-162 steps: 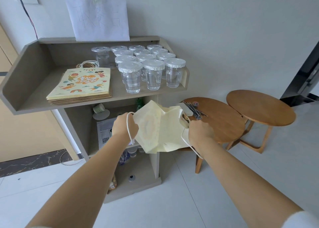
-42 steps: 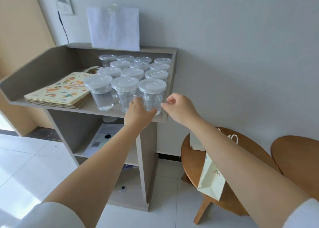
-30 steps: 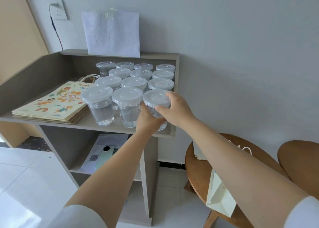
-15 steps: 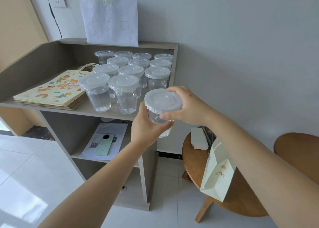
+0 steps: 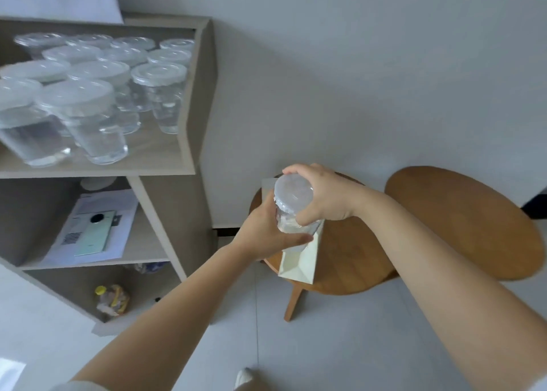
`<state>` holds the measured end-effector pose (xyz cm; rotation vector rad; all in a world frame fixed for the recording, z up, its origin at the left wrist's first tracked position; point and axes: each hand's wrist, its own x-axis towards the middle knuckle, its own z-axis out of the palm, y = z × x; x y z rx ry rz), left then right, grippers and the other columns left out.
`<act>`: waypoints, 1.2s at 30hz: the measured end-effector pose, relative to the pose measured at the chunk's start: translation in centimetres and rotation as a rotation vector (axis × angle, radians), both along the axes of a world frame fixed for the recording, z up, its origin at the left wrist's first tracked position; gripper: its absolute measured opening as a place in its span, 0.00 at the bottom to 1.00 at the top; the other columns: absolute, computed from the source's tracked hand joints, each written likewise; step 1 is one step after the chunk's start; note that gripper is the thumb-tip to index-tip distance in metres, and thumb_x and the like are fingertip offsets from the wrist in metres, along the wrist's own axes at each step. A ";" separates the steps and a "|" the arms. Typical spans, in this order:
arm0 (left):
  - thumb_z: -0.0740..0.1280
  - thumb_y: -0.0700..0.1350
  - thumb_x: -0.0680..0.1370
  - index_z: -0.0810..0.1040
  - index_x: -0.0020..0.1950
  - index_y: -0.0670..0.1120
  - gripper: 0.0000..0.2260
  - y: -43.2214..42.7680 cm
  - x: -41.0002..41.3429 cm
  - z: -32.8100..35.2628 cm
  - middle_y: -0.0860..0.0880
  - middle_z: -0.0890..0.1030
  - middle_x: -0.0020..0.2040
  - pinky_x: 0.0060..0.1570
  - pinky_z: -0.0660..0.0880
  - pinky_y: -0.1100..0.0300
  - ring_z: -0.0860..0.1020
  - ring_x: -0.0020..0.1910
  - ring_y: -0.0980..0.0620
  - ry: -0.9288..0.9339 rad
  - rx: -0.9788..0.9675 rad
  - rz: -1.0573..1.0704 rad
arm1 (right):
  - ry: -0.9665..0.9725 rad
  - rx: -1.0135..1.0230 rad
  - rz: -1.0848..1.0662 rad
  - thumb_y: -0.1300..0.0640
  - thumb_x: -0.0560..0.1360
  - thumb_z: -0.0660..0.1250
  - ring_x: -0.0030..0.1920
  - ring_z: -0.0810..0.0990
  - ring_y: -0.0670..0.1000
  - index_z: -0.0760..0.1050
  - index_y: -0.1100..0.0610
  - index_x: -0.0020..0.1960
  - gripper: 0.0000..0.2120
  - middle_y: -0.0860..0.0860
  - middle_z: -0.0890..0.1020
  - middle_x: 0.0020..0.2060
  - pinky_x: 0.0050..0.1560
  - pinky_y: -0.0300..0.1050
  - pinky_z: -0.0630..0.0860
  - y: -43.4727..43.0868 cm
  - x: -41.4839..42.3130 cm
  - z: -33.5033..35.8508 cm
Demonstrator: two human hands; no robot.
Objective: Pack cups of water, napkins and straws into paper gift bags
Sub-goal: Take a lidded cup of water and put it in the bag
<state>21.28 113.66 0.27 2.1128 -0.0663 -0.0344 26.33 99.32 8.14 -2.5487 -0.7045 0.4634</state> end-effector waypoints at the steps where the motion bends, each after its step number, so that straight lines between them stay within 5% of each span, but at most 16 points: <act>1: 0.78 0.51 0.65 0.60 0.71 0.55 0.39 -0.5 1.1 -0.8 0.57 0.76 0.58 0.55 0.74 0.59 0.75 0.56 0.56 0.043 0.040 -0.033 | -0.001 0.013 -0.023 0.54 0.63 0.73 0.65 0.63 0.50 0.57 0.44 0.73 0.42 0.48 0.64 0.63 0.56 0.44 0.67 -0.9 0.6 -0.5; 7: 0.58 0.44 0.77 0.70 0.68 0.50 0.19 -2.9 8.1 -5.9 0.47 0.71 0.65 0.51 0.75 0.55 0.74 0.58 0.48 0.212 0.447 0.061 | -0.087 0.107 -0.153 0.53 0.63 0.74 0.70 0.56 0.51 0.55 0.45 0.74 0.44 0.49 0.60 0.68 0.62 0.45 0.62 -4.5 6.3 -1.1; 13: 0.55 0.51 0.81 0.76 0.61 0.46 0.16 -6.6 13.9 -6.8 0.45 0.66 0.64 0.55 0.68 0.54 0.65 0.64 0.46 0.309 0.763 0.144 | -0.053 0.137 -0.159 0.47 0.56 0.69 0.69 0.56 0.50 0.56 0.44 0.73 0.47 0.48 0.61 0.65 0.63 0.45 0.62 -4.1 12.6 -1.3; 16: 0.59 0.59 0.78 0.72 0.65 0.44 0.23 -7.2 15.6 -7.5 0.45 0.63 0.65 0.55 0.66 0.54 0.63 0.64 0.47 0.416 0.917 0.161 | -0.038 0.142 -0.149 0.46 0.55 0.66 0.69 0.56 0.51 0.56 0.44 0.73 0.47 0.49 0.61 0.65 0.63 0.45 0.62 -3.7 15.2 -2.1; 21: 0.66 0.73 0.65 0.58 0.74 0.42 0.49 -6.7 16.8 -10.0 0.45 0.55 0.69 0.62 0.68 0.40 0.60 0.67 0.44 0.665 0.893 0.203 | -0.036 0.083 -0.072 0.49 0.61 0.72 0.69 0.56 0.52 0.55 0.47 0.74 0.46 0.50 0.61 0.66 0.61 0.43 0.59 -3.6 18.3 -4.5; 28: 0.72 0.71 0.59 0.65 0.69 0.42 0.49 -5.6 17.8 -11.5 0.48 0.50 0.70 0.62 0.71 0.49 0.57 0.67 0.46 0.535 0.781 0.250 | 0.046 -0.011 0.039 0.52 0.64 0.72 0.68 0.56 0.53 0.53 0.46 0.74 0.44 0.50 0.60 0.66 0.58 0.42 0.60 -4.5 21.5 -8.3; 33: 0.77 0.61 0.63 0.40 0.77 0.45 0.59 -4.0 18.2 -11.3 0.43 0.42 0.77 0.72 0.56 0.47 0.44 0.76 0.41 0.538 0.556 0.361 | 0.154 -0.077 0.048 0.51 0.64 0.72 0.69 0.54 0.53 0.50 0.44 0.75 0.46 0.48 0.58 0.67 0.61 0.46 0.63 -7.8 23.2 -10.7; 36: 0.78 0.58 0.63 0.34 0.76 0.50 0.60 -3.5 18.4 -10.9 0.40 0.45 0.77 0.68 0.64 0.45 0.54 0.74 0.38 0.626 0.579 0.331 | 0.122 -0.231 0.112 0.49 0.63 0.73 0.68 0.55 0.53 0.49 0.45 0.75 0.48 0.49 0.59 0.66 0.62 0.47 0.65 -9.7 23.8 -11.8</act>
